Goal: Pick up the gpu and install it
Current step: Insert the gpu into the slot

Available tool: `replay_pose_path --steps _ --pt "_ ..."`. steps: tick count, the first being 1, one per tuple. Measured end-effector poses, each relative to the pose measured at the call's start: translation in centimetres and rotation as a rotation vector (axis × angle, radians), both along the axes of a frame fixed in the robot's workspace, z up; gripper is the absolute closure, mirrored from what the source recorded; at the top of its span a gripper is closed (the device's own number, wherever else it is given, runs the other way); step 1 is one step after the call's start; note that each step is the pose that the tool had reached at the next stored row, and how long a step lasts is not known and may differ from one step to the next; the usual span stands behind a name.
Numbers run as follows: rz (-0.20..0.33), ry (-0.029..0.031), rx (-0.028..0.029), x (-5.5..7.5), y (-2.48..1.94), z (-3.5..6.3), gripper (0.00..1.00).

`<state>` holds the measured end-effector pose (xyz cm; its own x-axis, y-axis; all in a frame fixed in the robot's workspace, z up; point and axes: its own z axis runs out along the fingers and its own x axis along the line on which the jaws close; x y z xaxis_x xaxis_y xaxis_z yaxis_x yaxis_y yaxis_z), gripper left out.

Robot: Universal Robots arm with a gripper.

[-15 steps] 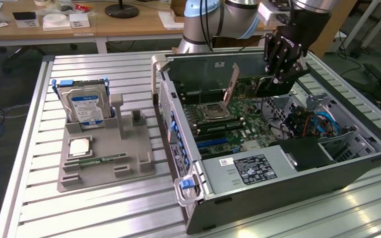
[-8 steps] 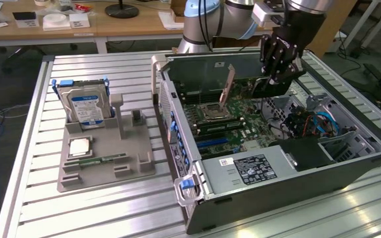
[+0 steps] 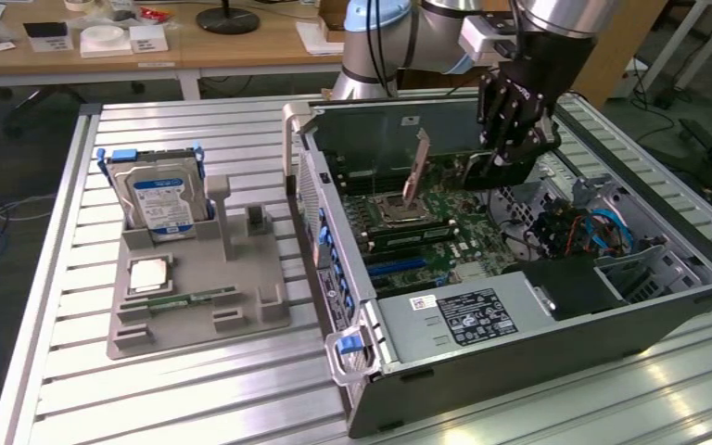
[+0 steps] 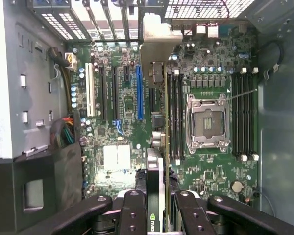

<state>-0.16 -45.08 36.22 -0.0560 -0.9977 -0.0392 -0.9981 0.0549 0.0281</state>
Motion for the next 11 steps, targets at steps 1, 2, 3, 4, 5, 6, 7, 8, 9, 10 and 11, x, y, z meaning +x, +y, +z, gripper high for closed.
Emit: replay_pose_path --steps 1,2,3,4,5,6,7,8,9,10,11 --pt "0.000 0.0001 -0.0001 -0.08 0.00 -0.10 0.73" --pt "0.000 0.0000 0.0000 -0.19 0.00 -0.22 0.73" --pt "0.000 0.0000 0.0000 -0.34 0.00 -0.39 0.73" --pt "0.000 0.0000 -0.0001 -0.48 0.00 -0.57 0.73" --pt "0.000 0.0000 -0.0001 -0.59 0.00 -0.72 0.73" --pt "0.000 0.0000 -0.0001 -0.61 0.00 -0.78 0.73" --pt "0.000 0.0001 -0.0002 -0.61 0.00 -0.77 0.73" --pt "0.000 0.0001 -0.0002 -0.61 0.00 -0.77 0.73" --pt "0.000 0.0001 -0.0002 -0.61 0.00 -0.77 0.73" --pt "0.000 0.0001 -0.0002 -0.61 0.00 -0.78 0.73" --pt "0.000 0.0001 -0.0001 -0.62 0.00 -0.79 0.73"
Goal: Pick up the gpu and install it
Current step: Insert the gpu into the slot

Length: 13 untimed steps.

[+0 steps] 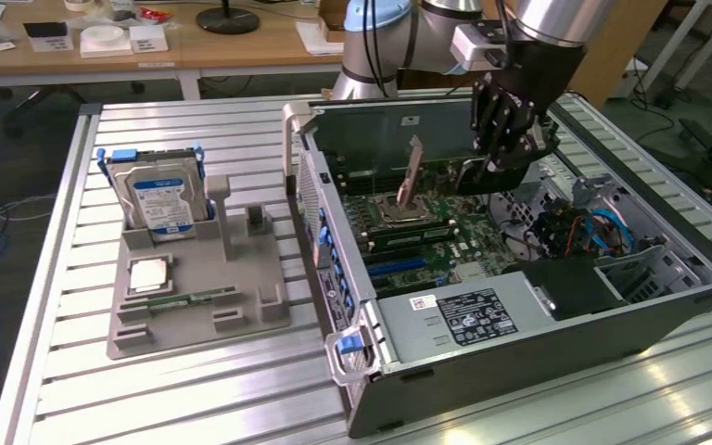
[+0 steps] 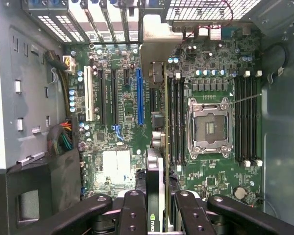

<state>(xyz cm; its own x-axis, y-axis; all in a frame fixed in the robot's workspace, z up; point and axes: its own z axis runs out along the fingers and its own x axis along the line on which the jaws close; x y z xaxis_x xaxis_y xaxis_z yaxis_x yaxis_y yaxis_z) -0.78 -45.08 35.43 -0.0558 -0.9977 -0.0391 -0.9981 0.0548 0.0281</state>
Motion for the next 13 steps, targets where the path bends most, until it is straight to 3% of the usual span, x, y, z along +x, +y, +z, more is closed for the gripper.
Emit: replay_pose_path --steps 13 --pt "0.000 -0.0001 0.0005 0.00 -0.05 -0.34 0.73"
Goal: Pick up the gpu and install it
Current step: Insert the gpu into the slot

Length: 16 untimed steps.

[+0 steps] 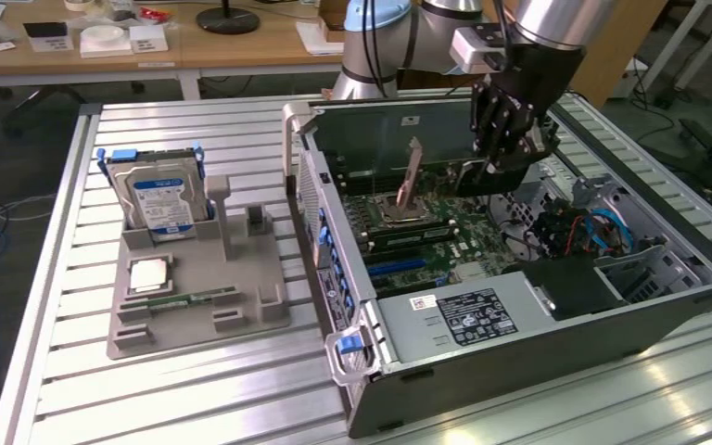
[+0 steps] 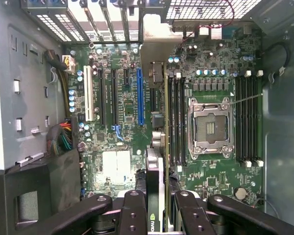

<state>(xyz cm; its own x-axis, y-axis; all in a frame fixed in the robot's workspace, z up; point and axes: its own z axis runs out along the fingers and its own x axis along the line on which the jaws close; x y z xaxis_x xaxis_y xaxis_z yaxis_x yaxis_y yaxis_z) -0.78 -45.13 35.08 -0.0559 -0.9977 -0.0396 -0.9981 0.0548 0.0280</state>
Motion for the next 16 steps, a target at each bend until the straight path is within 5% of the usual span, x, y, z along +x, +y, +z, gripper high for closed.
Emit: replay_pose_path --steps 16 --pt "0.005 0.0001 -0.0004 -0.9 0.00 -1.83 0.73"
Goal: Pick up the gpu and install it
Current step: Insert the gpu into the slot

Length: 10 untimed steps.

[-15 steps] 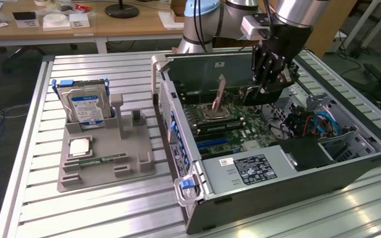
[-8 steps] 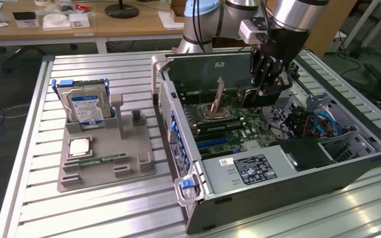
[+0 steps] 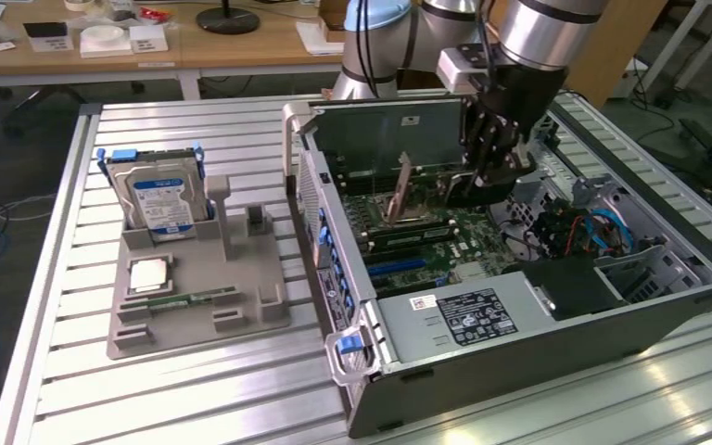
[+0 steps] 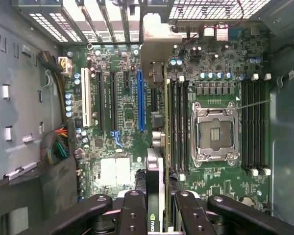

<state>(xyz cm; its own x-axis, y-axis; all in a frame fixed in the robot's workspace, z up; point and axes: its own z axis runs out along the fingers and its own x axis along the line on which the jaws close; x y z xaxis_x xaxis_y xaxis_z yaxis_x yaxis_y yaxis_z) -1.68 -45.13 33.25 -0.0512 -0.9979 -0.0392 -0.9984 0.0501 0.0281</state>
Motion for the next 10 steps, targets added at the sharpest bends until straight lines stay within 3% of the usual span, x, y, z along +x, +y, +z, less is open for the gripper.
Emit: replay_pose_path --steps 10 --pt "0.000 0.0000 -0.0002 -0.60 -0.27 -1.03 0.73"
